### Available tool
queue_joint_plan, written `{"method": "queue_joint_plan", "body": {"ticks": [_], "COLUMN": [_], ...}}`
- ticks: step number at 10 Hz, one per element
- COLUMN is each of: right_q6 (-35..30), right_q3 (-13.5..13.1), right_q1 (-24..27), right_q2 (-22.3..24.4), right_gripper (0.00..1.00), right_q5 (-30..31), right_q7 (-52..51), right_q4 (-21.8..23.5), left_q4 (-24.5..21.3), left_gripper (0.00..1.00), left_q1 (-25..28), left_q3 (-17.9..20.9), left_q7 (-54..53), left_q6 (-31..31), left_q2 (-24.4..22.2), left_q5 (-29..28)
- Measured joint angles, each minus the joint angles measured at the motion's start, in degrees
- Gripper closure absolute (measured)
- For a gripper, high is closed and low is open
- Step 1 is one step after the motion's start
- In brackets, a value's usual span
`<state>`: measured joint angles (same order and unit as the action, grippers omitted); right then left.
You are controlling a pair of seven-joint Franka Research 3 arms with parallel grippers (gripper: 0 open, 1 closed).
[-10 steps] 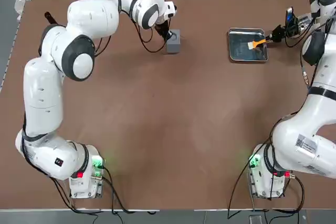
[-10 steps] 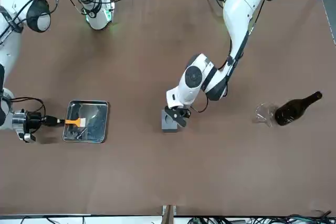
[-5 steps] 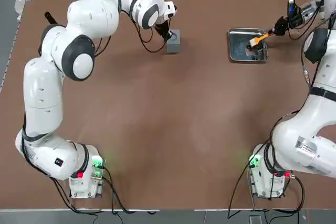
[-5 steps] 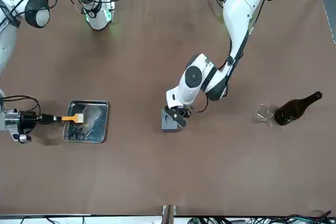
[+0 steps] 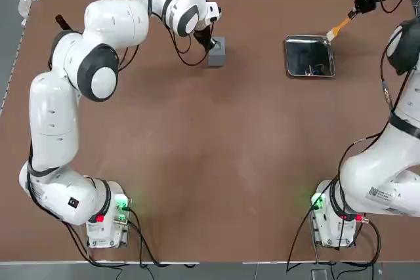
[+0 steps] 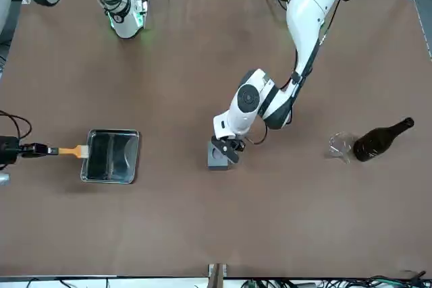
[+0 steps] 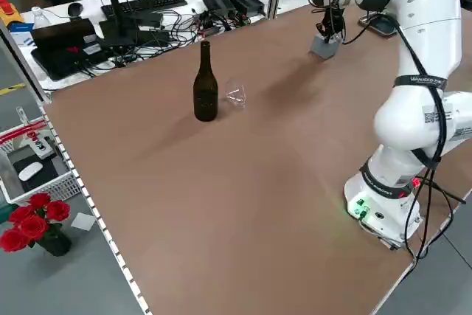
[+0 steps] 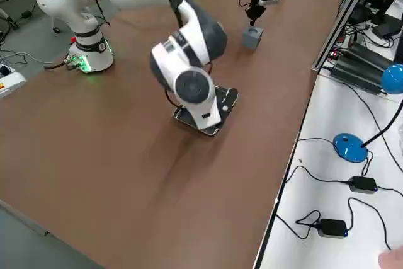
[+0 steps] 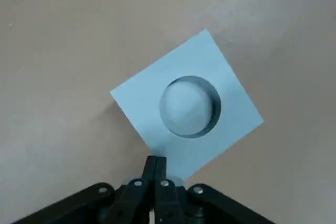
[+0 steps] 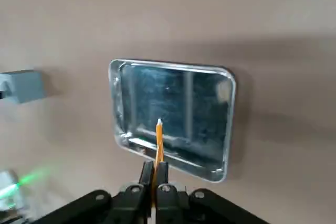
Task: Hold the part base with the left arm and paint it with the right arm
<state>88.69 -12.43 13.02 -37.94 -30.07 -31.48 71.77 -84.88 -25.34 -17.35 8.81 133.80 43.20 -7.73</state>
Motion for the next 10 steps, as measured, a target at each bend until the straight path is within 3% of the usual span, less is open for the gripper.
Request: {"method": "queue_joint_plan", "body": {"ticks": [2, 6, 8, 10], "right_q6": [11.27, 30.74, 30.93, 28.33], "right_q3": [0.96, 7.37, 11.19, 17.09], "right_q1": [-3.57, -4.84, -5.25, -5.63], "right_q2": [6.21, 11.85, 12.54, 13.0], "right_gripper": [0.96, 0.96, 0.96, 0.96], "right_q5": [5.29, 16.17, 25.37, 33.45], "right_q7": [0.13, 4.59, 16.59, 31.05], "right_q4": [10.48, 27.99, 30.25, 30.5], "left_q4": [0.01, 0.03, 0.04, 0.04], "left_gripper": [0.96, 0.96, 0.96, 0.96], "left_q1": [-0.02, -0.05, -0.05, -0.06], "left_q3": [0.0, 0.0, 0.0, 0.0], "left_q7": [0.0, 0.0, 0.0, 0.0], "left_q6": [0.0, 0.0, 0.0, 0.0], "left_q2": [0.0, 0.01, 0.01, 0.02], "left_q5": [0.0, 0.0, 0.0, 0.0]}}
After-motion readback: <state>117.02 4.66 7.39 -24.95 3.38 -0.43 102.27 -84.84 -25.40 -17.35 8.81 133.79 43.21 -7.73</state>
